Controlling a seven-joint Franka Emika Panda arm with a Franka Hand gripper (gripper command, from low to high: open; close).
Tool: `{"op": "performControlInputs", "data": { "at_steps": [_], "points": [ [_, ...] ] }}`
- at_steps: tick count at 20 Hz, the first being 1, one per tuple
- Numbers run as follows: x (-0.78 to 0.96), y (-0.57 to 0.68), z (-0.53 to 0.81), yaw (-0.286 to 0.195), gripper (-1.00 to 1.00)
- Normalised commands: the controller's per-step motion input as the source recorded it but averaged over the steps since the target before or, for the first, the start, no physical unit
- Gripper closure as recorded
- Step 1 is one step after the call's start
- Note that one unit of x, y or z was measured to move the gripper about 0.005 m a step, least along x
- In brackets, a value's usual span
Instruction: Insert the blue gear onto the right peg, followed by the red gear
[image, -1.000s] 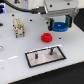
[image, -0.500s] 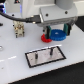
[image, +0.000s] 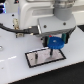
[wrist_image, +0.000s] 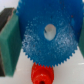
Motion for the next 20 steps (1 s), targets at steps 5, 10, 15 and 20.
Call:
{"op": "performControlInputs", "data": {
  "at_steps": [5, 10, 15, 20],
  "points": [
    [0.13, -0.21, -0.10, 0.000, 1.00],
    [0.20, -0.08, -0.13, 0.000, 1.00],
    [0.20, 0.02, 0.09, 0.000, 1.00],
    [0.30, 0.09, 0.27, 0.000, 1.00]
  ]
}}
